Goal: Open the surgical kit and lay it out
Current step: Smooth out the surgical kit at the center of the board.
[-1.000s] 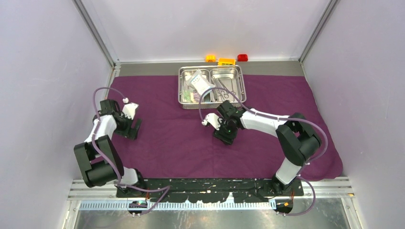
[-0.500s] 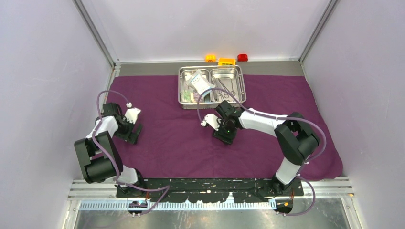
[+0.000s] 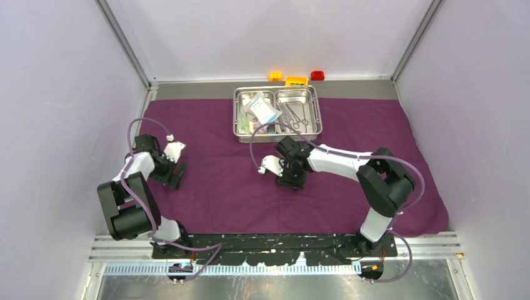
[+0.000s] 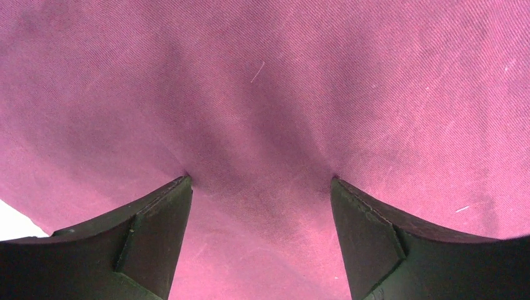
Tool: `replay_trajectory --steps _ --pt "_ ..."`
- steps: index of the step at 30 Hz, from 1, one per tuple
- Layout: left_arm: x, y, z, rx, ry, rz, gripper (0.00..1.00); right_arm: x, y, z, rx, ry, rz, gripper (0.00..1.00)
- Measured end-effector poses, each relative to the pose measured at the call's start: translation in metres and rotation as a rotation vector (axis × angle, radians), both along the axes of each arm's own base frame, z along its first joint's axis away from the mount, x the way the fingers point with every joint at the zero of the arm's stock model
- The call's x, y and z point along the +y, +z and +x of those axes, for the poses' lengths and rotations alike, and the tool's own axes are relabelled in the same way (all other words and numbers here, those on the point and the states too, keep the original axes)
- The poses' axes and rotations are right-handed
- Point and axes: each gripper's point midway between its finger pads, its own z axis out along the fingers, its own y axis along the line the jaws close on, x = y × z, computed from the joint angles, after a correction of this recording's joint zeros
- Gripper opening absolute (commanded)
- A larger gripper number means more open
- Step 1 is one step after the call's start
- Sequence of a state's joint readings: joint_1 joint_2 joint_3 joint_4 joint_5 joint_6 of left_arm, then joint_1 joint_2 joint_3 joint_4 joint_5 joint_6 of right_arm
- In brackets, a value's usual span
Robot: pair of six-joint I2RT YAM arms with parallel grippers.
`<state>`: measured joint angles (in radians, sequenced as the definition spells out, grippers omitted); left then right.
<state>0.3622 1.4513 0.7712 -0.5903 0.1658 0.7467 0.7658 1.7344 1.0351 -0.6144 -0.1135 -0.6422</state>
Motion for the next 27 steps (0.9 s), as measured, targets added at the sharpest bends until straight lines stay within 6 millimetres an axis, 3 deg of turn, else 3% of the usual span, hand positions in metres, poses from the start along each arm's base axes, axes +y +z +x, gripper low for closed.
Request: replay_trajectory --steps 11,27 --pt "0.007 0.003 -0.015 -0.011 -0.055 0.087 0.83 0.004 0.003 -0.006 -0.127 0.152 -0.084 0.50" --pt "0.010 0.005 -0.048 0.021 -0.128 0.176 0.84 0.002 0.007 -0.011 -0.148 0.189 -0.057 0.50"
